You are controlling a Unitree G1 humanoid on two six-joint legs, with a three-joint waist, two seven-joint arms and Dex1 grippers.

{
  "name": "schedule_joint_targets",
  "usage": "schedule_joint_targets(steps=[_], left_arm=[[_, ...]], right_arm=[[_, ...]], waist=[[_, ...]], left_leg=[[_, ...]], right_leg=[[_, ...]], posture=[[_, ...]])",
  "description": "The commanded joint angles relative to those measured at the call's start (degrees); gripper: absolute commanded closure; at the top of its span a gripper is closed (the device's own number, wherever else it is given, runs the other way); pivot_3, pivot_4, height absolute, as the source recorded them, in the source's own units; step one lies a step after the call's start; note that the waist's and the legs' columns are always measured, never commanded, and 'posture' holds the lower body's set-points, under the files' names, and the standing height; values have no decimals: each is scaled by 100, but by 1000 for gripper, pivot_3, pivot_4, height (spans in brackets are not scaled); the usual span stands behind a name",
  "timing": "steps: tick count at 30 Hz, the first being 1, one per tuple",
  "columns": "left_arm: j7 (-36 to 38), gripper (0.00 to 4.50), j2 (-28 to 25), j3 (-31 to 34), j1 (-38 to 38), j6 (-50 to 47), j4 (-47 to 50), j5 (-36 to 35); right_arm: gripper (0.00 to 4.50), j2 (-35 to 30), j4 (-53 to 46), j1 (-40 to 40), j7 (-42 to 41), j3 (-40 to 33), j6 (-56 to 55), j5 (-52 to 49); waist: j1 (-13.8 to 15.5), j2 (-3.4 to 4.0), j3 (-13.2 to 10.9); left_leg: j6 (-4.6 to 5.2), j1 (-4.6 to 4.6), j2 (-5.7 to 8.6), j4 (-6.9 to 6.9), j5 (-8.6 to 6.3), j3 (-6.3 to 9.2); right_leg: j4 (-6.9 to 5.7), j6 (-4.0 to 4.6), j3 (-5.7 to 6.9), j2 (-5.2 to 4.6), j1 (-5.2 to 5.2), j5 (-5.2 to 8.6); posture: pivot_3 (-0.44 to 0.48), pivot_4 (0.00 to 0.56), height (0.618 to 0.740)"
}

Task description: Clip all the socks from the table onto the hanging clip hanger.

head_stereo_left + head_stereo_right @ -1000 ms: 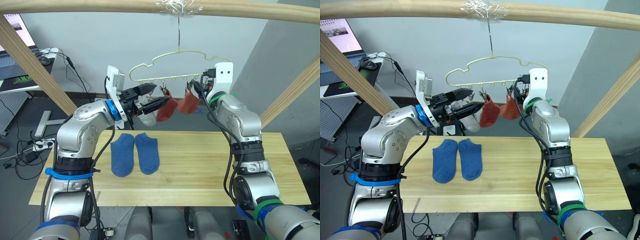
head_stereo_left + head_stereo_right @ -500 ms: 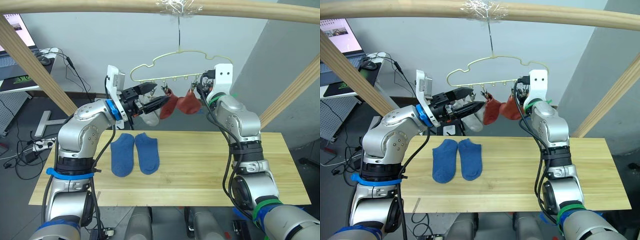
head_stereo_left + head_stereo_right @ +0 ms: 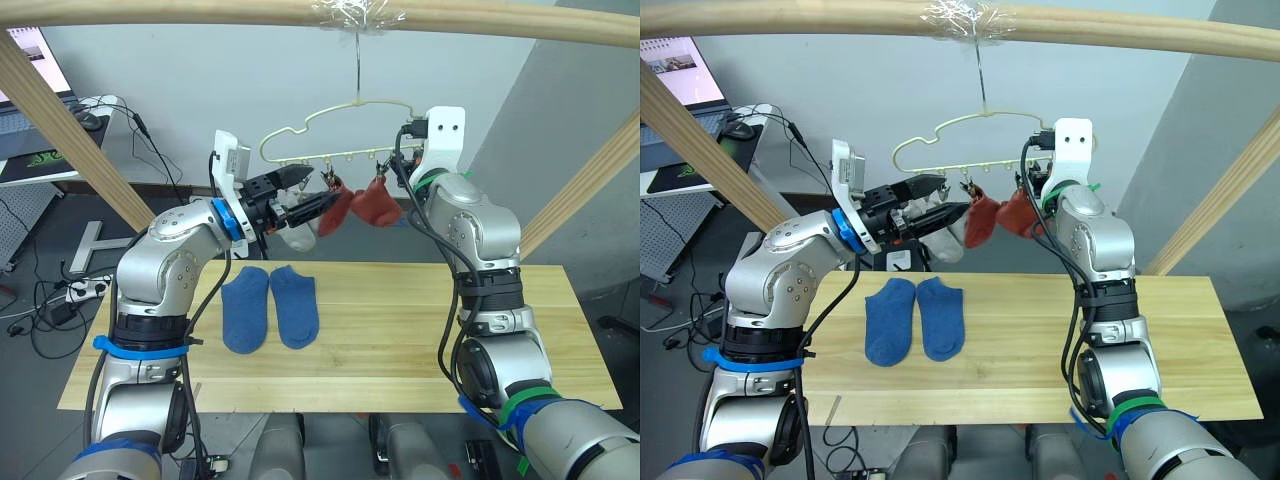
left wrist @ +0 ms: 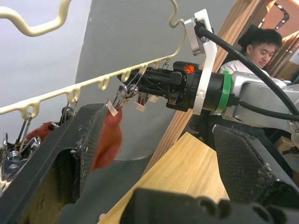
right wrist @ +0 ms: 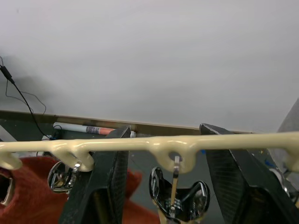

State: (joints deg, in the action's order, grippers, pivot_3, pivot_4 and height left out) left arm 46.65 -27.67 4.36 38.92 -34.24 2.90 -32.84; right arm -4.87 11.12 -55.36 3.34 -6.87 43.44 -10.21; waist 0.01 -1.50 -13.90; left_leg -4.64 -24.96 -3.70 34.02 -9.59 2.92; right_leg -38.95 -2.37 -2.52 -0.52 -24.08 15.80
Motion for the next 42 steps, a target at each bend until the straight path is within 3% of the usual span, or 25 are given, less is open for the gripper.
schedule_joint_targets(steps=[1, 23, 42], left_arm=[[-47, 369, 10, 85, 35, 161, 157, 10], [-82, 369, 62, 26, 13, 233, 125, 34], [-126, 369, 77, 40, -6, 260, 128, 90]], right_arm=[[2036, -15, -117, -173, 58, -45, -41, 40], [2036, 382, -688, -116, 626, -267, 704, 8], [2036, 438, -351, -329, 558, -322, 449, 29]], waist=[[0, 0, 0], [-3, 0, 0], [-2, 0, 0]], left_leg=[[0, 0, 0, 0, 0, 0], [0, 0, 0, 0, 0, 0], [0, 0, 0, 0, 0, 1]], right_leg=[[0, 0, 0, 0, 0, 0], [-2, 1, 1, 0, 0, 0], [-2, 1, 1, 0, 0, 0]], posture=[[156, 207, 740], [138, 215, 740], [145, 215, 740]])
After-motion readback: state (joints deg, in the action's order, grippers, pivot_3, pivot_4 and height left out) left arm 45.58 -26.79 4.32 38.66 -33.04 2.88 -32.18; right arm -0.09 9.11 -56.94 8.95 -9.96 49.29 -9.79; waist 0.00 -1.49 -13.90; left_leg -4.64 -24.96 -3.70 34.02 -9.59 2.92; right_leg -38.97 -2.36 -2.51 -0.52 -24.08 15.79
